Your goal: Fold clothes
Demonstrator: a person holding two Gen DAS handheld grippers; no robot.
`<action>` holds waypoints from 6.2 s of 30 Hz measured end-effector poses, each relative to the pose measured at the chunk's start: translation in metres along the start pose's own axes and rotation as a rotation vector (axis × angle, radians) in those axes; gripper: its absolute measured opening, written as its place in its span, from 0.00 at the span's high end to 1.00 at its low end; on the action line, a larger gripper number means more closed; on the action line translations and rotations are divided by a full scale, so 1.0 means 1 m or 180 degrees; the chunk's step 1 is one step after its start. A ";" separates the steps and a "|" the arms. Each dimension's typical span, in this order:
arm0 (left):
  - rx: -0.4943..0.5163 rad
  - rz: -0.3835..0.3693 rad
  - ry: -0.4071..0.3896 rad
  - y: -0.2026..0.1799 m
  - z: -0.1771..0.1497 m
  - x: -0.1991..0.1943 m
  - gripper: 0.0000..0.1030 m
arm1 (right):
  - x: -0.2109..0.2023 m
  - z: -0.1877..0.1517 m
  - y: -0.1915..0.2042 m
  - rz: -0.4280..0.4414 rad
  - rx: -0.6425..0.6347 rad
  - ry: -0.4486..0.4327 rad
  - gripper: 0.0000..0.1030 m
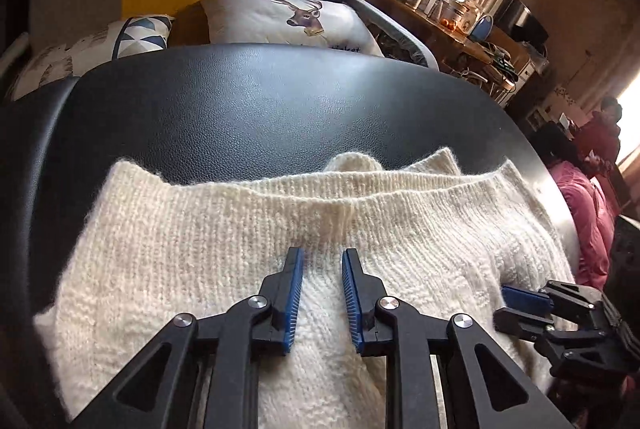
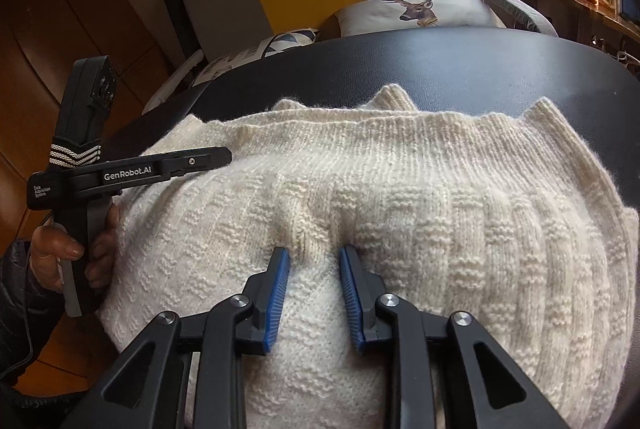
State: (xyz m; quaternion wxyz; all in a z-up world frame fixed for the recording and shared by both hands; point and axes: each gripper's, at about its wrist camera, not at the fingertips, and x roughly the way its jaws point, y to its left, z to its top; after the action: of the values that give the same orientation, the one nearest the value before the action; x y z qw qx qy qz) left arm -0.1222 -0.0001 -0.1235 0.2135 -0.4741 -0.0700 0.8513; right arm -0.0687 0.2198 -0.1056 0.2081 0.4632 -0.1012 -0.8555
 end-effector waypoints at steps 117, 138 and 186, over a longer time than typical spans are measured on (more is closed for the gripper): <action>-0.1239 -0.1237 0.0464 -0.145 0.048 -0.016 0.83 | -0.070 -0.017 -0.073 0.0372 -0.0136 0.0349 0.57; -0.1355 -0.1816 0.0507 -0.146 0.036 -0.060 0.59 | -0.147 -0.063 -0.105 0.0351 0.0032 -0.0036 0.59; 0.0600 -0.0966 0.0123 -0.070 -0.095 -0.098 0.60 | -0.102 -0.106 -0.052 0.1945 0.1037 0.0344 0.72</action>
State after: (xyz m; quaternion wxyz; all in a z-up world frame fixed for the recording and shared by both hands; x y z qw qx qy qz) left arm 0.0232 0.0133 -0.0761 0.3843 -0.4523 -0.0566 0.8028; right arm 0.0552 0.3143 -0.1060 0.3830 0.4834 -0.3592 -0.7005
